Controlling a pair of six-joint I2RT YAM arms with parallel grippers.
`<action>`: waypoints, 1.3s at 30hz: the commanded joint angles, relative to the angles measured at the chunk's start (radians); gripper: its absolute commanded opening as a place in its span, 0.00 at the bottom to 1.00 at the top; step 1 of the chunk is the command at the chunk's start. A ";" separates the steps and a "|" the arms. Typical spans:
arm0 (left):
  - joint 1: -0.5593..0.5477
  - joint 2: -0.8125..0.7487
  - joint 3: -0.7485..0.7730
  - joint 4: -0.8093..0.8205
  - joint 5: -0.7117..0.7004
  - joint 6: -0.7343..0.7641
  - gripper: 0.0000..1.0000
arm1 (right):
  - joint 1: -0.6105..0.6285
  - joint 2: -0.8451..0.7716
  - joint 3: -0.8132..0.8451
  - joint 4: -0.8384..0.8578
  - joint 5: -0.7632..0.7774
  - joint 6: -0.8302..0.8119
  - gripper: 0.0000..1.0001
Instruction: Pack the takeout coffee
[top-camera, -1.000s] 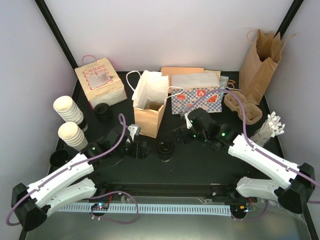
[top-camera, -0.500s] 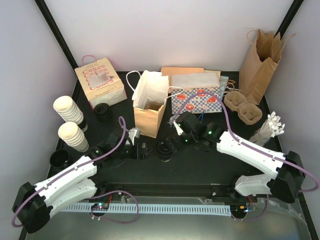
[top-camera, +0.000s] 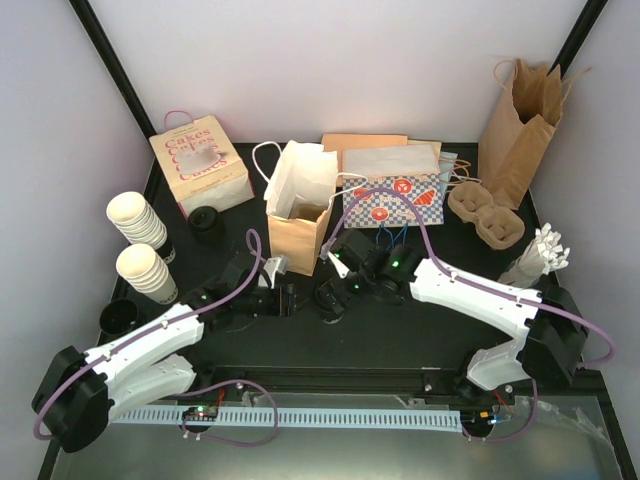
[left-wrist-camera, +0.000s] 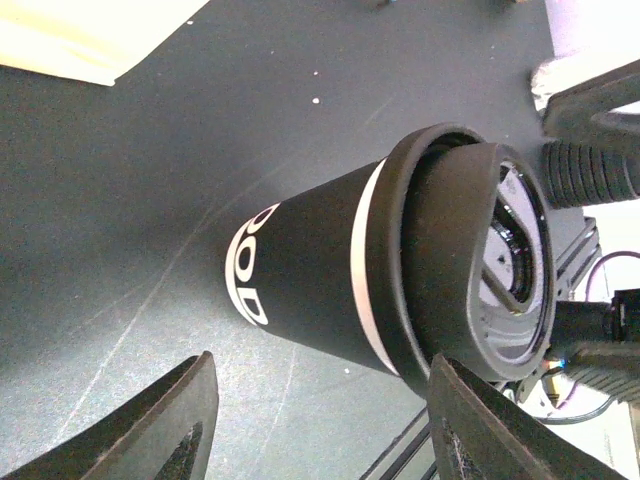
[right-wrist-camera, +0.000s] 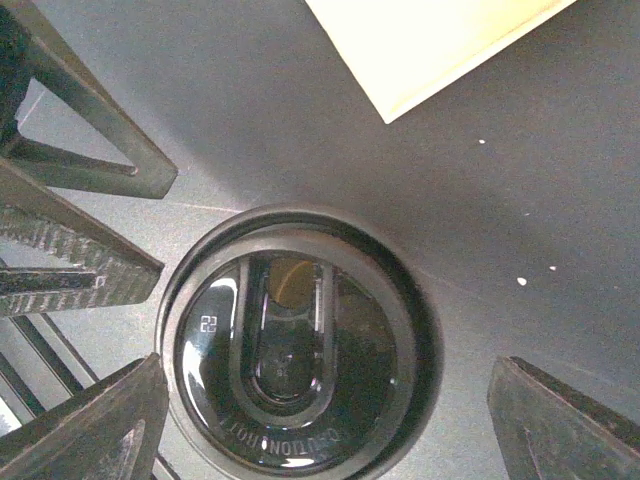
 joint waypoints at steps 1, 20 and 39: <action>0.010 0.000 0.004 0.057 0.032 -0.018 0.59 | 0.020 0.015 0.026 -0.002 -0.015 -0.015 0.90; 0.017 0.044 -0.001 0.114 0.050 -0.029 0.52 | 0.051 0.072 0.051 -0.027 -0.006 -0.041 0.86; 0.017 0.092 -0.002 0.139 0.062 -0.024 0.47 | 0.096 0.129 0.078 -0.082 0.090 -0.057 0.82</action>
